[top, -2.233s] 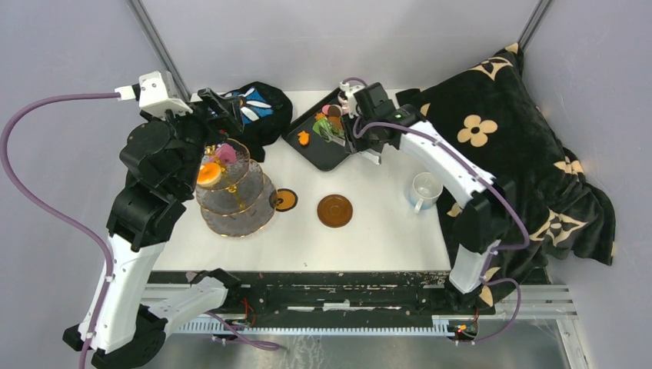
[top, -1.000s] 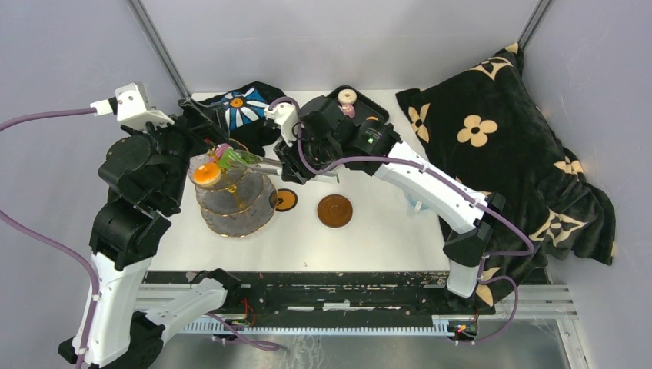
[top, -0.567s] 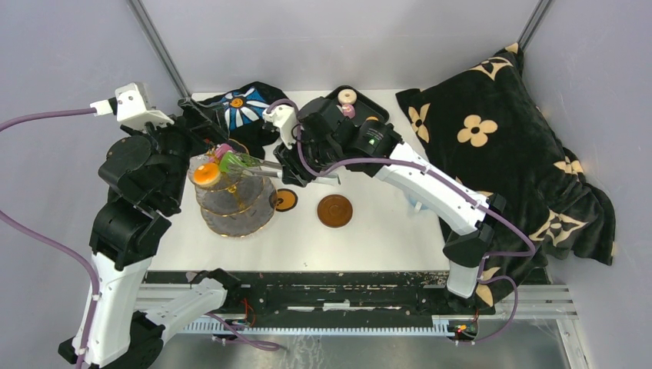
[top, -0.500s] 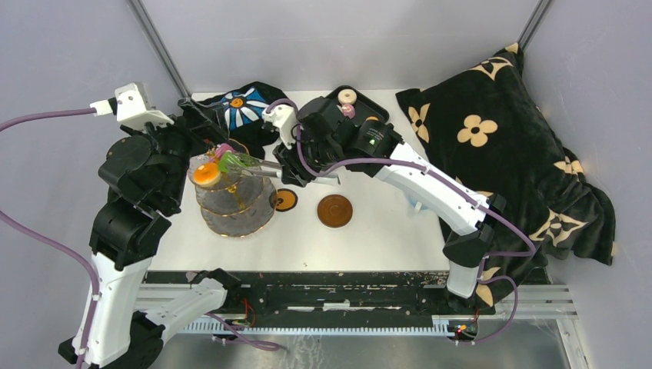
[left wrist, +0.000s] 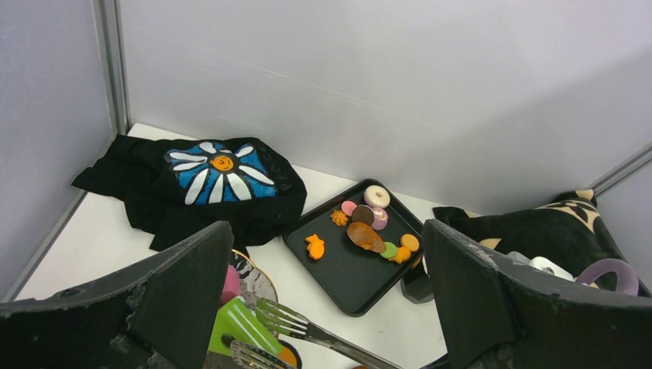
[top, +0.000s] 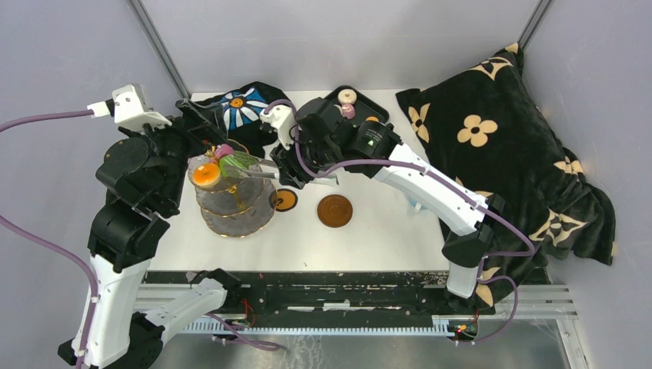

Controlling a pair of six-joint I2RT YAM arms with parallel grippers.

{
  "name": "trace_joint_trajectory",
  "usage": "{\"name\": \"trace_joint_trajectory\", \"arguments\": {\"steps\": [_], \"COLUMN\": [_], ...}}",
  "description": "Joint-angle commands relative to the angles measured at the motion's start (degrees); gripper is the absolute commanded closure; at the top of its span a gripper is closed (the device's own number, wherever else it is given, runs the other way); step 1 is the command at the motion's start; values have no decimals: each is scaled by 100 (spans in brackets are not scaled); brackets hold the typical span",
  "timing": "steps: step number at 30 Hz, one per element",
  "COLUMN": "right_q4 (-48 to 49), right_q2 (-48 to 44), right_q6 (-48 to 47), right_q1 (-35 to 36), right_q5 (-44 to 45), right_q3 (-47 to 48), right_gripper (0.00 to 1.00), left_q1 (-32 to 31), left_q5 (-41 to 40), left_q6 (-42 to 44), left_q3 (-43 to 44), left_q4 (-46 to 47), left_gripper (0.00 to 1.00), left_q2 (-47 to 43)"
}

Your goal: Serve the afternoon tea

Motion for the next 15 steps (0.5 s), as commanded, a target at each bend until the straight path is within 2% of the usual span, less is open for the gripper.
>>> {"name": "trace_joint_trajectory", "arguments": {"steps": [1, 8, 15], "right_q4": [369, 426, 972], "right_q2": [33, -68, -857], "right_q6": [-21, 27, 180], "right_q1": [35, 40, 40], "right_q5": [120, 140, 249], "right_q3": [315, 326, -217], "right_gripper": [51, 51, 51], "left_q1": [-15, -19, -14], "left_q5": [-64, -60, -55], "left_q6": [-97, -97, -104], "left_q3": [111, 111, 61], "left_q4": [137, 128, 120], "left_gripper": [1, 1, 1], "left_q2": [-37, -48, -42]}}
